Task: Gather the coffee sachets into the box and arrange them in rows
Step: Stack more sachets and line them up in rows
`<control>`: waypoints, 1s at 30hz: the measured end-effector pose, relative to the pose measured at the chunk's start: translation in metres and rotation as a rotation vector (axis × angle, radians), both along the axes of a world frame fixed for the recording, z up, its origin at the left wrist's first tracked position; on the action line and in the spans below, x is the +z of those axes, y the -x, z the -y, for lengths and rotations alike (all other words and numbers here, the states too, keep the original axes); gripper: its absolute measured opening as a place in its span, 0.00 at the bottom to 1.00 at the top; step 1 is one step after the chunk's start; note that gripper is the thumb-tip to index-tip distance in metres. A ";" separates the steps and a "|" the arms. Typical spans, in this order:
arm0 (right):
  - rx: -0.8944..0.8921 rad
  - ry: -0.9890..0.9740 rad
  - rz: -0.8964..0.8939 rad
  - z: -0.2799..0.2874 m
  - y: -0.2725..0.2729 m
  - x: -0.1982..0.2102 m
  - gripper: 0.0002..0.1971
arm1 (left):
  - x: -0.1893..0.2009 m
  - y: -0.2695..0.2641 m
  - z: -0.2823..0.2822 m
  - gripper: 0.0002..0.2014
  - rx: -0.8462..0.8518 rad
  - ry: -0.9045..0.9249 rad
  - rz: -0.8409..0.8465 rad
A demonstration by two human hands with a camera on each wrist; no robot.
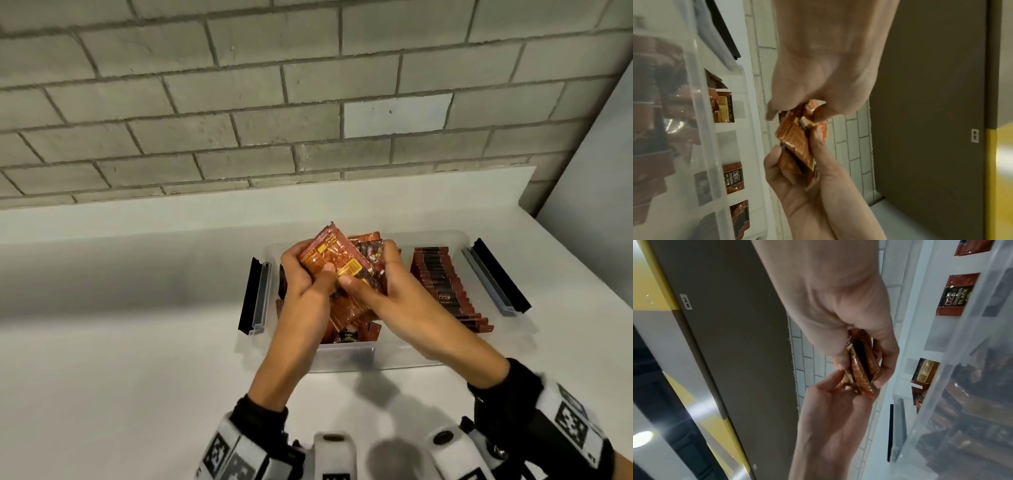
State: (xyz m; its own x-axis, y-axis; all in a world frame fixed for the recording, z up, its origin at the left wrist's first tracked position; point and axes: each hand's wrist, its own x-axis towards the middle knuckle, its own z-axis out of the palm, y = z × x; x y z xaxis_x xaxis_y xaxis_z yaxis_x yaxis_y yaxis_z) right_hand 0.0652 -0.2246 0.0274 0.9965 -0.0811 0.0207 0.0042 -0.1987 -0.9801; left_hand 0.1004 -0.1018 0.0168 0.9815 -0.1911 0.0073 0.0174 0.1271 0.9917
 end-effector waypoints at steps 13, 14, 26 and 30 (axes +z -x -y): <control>0.115 0.590 0.291 -0.008 0.017 -0.008 0.26 | -0.003 0.005 0.006 0.41 -0.186 0.397 -0.349; 0.119 0.572 0.275 -0.006 0.018 -0.009 0.26 | -0.003 0.005 0.004 0.38 -0.212 0.425 -0.357; -0.150 0.192 0.229 0.014 0.012 -0.018 0.09 | -0.012 0.015 0.003 0.29 -0.241 0.691 -0.366; -0.184 0.160 0.220 0.024 0.007 -0.020 0.07 | -0.012 0.015 -0.001 0.27 -0.241 0.730 -0.401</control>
State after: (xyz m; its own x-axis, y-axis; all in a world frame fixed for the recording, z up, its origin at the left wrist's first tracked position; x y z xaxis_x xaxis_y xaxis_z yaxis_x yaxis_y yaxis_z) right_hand 0.0579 -0.2486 0.0074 0.9355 -0.2378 0.2613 0.1624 -0.3673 -0.9158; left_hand 0.0855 -0.1004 0.0046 0.8695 -0.4769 -0.1284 0.4566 0.6771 0.5771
